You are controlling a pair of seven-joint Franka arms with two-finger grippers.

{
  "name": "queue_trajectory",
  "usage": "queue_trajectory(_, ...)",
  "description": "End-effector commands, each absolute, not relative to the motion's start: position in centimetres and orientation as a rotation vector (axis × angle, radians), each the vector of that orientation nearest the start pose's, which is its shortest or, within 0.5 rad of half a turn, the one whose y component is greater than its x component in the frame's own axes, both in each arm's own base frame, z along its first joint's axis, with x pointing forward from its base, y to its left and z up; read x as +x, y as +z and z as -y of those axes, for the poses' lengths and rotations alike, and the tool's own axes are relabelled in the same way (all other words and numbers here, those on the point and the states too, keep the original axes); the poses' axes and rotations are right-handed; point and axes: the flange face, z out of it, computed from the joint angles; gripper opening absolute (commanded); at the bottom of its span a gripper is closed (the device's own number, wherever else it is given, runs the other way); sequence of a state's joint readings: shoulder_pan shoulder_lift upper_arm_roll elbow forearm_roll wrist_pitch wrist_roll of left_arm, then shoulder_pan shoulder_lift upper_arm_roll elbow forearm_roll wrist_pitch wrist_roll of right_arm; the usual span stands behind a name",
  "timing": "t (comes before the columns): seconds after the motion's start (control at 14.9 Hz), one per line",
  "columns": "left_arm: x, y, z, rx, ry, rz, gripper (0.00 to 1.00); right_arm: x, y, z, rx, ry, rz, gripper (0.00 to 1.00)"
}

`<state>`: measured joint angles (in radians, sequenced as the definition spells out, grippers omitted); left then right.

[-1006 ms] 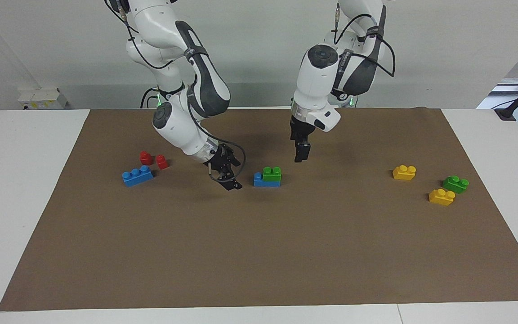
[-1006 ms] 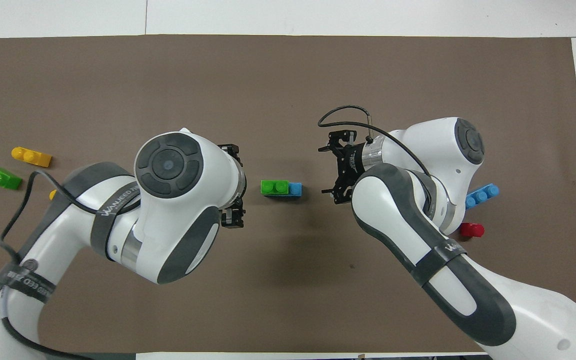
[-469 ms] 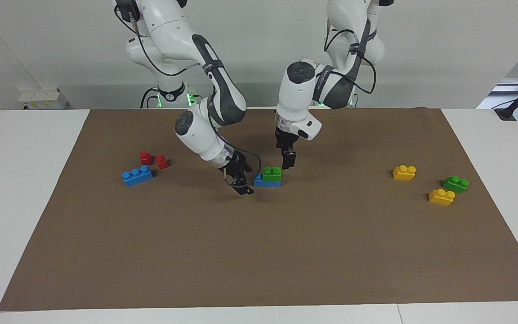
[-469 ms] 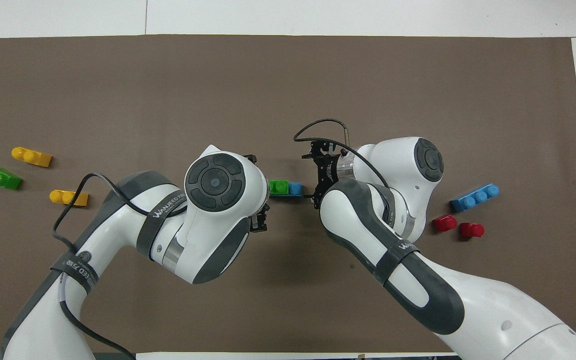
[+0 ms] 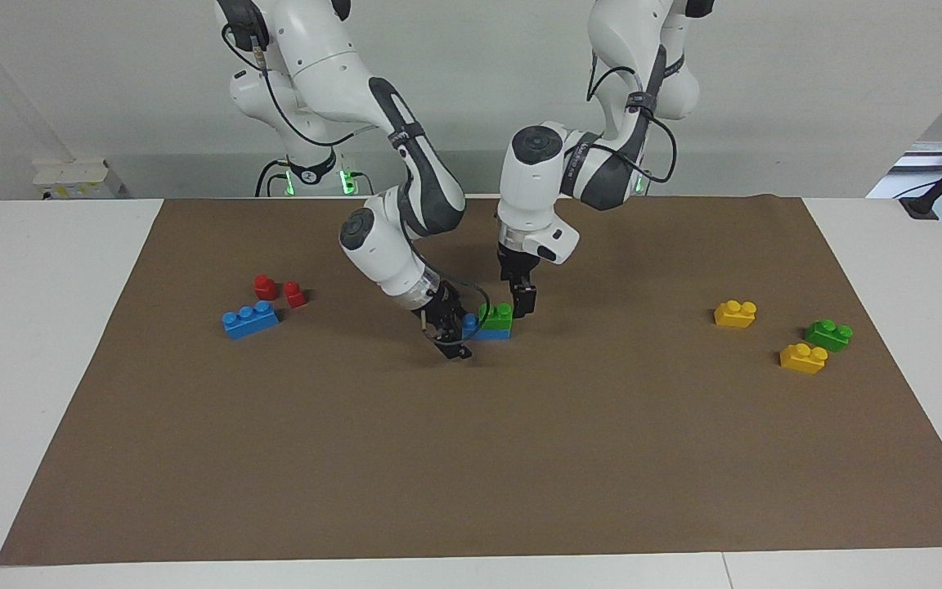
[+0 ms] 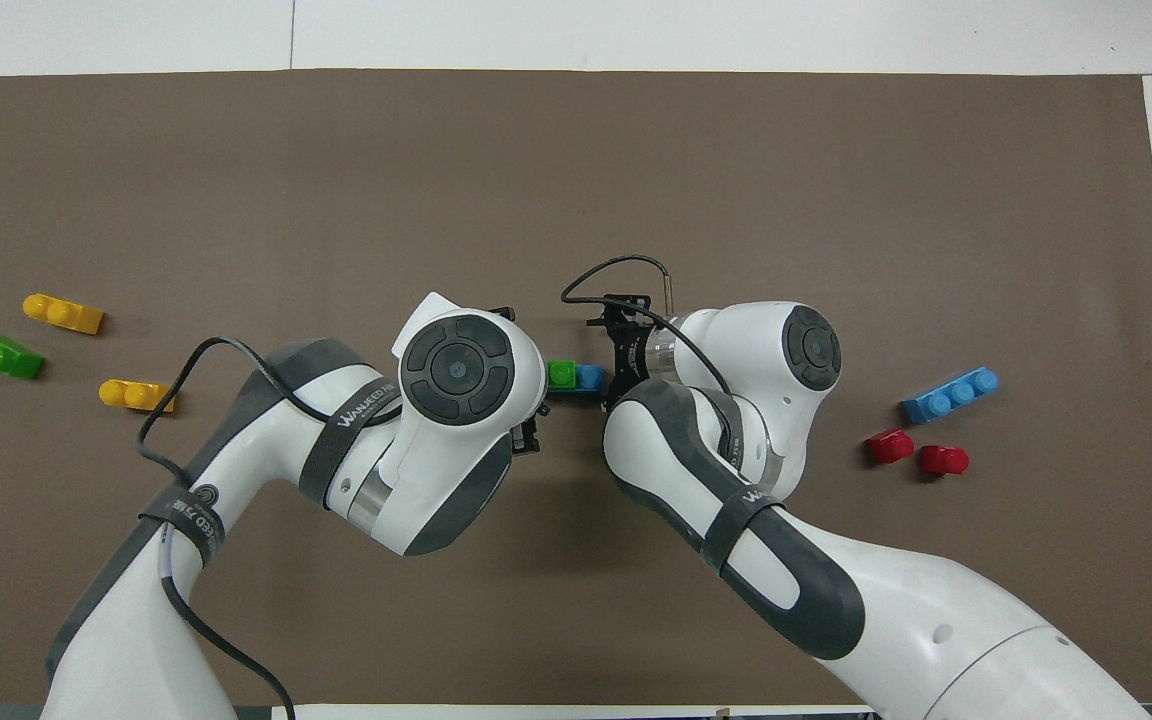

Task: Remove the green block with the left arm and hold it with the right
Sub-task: 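Grasp the green brick with the left gripper while the right gripper grasps blue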

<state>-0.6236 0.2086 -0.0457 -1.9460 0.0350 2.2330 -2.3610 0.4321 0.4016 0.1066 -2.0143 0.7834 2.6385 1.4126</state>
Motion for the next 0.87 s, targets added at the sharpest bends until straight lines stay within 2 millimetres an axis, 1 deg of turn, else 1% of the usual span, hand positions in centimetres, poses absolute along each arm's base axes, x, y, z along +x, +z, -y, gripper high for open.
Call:
queue_trajectory(0.0,49.0,37.1,38.8,2.029,0.085,-2.287,1.00,54.3,26.9,-29.9,-1.880,0.389,-1.889,0.97)
queue_trajectory(0.07,49.3,37.5,38.9,2.021,0.086,-2.282,1.00,54.4,26.9,-29.9,-1.878,0.383,-1.888,0.87)
queue_trajectory(0.27,49.6,36.7,39.0,2.022,0.088,-2.281,1.00,54.4,27.0,-29.9,-1.868,0.383,-1.891,0.20)
queue_trajectory(0.34,49.6,36.5,39.0,2.028,0.097,-2.277,1.00,54.4,26.9,-29.8,-1.850,0.394,-1.902,0.03)
queue_trajectory(0.4,49.6,36.2,39.1,2.035,0.102,-2.275,1.00,54.4,26.9,-29.8,-1.836,0.400,-1.908,0.00)
queue_trajectory(0.47,49.5,35.8,39.1,2.038,0.101,-2.277,1.00,54.3,26.8,-29.8,-1.837,0.401,-1.907,0.00)
queue_trajectory(0.6,49.4,35.7,39.1,2.037,0.101,-2.278,1.00,54.4,26.9,-29.7,-1.838,0.399,-1.906,0.00)
queue_trajectory(0.74,49.4,35.6,39.2,2.000,0.100,-2.297,1.00,54.4,26.9,-29.8,-1.835,0.399,-1.905,0.00)
queue_trajectory(0.8,49.2,35.6,39.5,2.006,0.099,-2.289,1.00,54.4,26.9,-29.7,-1.835,0.400,-1.908,0.00)
